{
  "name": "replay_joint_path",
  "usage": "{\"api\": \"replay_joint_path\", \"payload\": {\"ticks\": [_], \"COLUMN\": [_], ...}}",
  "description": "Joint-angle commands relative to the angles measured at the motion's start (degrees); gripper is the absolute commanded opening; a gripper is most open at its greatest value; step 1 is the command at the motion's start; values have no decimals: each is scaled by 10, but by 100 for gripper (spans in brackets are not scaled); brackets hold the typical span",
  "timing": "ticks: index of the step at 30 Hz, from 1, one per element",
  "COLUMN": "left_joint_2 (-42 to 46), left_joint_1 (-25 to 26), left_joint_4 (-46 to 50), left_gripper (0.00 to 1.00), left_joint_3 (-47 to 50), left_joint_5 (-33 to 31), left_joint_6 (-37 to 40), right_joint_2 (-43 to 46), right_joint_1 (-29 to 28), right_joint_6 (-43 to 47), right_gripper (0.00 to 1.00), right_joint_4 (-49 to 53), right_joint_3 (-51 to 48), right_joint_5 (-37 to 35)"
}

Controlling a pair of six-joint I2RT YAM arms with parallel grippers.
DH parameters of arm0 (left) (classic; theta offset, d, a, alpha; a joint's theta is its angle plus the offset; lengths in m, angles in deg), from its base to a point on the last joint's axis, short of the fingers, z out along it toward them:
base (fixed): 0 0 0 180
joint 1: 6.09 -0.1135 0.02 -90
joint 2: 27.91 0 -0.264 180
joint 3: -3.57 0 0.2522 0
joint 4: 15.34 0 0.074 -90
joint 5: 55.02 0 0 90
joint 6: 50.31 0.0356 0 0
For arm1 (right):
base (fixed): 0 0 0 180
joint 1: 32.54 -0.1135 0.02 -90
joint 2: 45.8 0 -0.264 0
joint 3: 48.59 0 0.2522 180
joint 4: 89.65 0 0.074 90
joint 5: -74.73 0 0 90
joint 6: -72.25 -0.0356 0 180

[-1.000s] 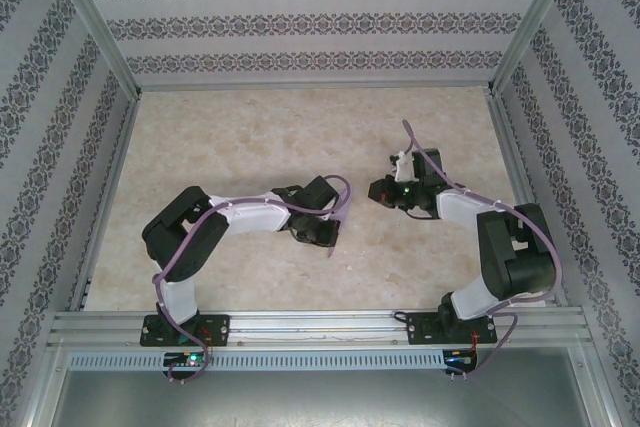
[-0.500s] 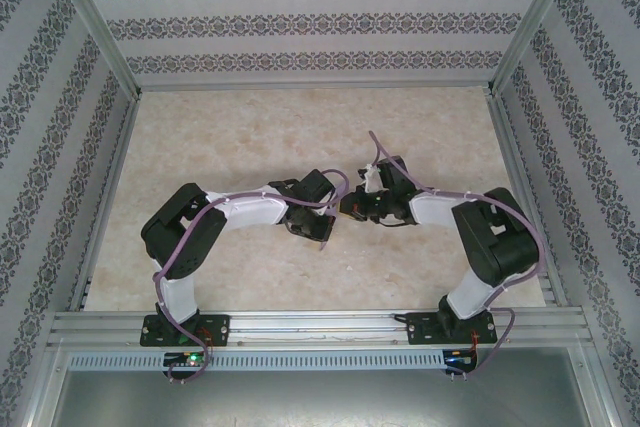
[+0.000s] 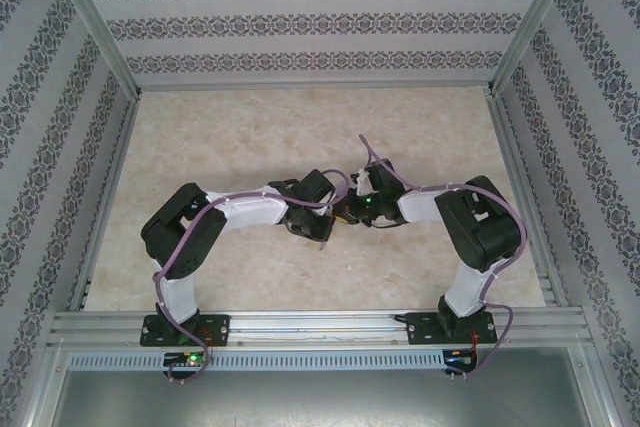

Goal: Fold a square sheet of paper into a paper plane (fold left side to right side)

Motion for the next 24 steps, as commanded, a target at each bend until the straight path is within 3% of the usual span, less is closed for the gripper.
{"api": "replay_joint_path", "payload": {"ticks": [1, 12, 17, 24], "left_joint_2": [-45, 15, 81, 123], "left_joint_1": [-17, -20, -34, -57], "left_joint_4": [83, 77, 51, -23], "left_gripper": [0, 8, 19, 17], "left_joint_3": [34, 21, 16, 66], "left_joint_5": [-90, -74, -1, 145], "left_joint_6": [14, 8, -7, -87], "right_joint_2": [-18, -50, -58, -58], "right_joint_1": [-11, -15, -17, -26], "right_joint_6": [-12, 30, 44, 45], "right_gripper": [0, 0, 0, 0], "right_joint_4": [-9, 56, 79, 85], "right_joint_3": [6, 5, 0, -3], "right_joint_5": [-11, -64, -90, -113]}}
